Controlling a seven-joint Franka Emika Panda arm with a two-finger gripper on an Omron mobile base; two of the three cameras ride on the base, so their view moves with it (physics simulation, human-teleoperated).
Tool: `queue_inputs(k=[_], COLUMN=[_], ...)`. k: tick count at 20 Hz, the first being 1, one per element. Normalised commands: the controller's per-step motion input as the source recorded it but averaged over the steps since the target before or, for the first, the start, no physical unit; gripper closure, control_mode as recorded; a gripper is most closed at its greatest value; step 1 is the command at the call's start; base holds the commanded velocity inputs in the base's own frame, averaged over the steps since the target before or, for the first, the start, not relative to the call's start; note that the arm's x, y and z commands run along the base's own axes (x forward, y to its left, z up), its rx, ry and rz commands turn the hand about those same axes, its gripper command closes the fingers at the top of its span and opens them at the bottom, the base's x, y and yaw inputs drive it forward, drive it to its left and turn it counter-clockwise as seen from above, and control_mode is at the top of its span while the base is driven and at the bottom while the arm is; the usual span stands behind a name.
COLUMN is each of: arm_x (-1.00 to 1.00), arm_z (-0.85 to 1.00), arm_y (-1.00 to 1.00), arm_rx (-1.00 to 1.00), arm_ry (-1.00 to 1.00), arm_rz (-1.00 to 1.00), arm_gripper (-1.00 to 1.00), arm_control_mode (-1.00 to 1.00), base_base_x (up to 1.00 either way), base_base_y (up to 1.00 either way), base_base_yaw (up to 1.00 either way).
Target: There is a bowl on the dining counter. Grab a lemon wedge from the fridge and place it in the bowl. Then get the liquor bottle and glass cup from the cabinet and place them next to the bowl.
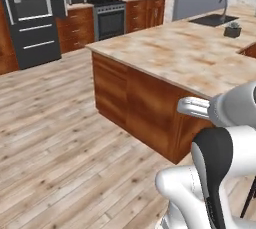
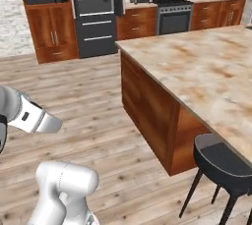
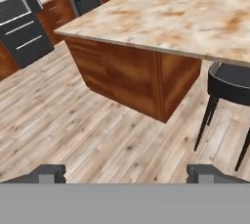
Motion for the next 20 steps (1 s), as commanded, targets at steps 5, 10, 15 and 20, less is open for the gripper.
queue_inputs(k=[5,10,15,20], arm_x=[0.0,0.0,0.0,0.0], arm_z=[0.0,0.0,0.0,0.0], arm_y=[0.0,0.0,0.0,0.0], arm_rx=[0.0,0.0,0.0,0.0], arm_ry=[0.0,0.0,0.0,0.0], arm_rz=[0.0,0.0,0.0,0.0], arm_gripper=[-1.0,-1.0,-1.0,-1.0], arm_control_mode=[1.0,1.0,1.0,1.0], base_base_x=[1.0,1.0,1.0,1.0], base_base_y=[0.28,0.25,0.26,0.28], base_base_yaw=[0.15,0.15,0.08,0.0])
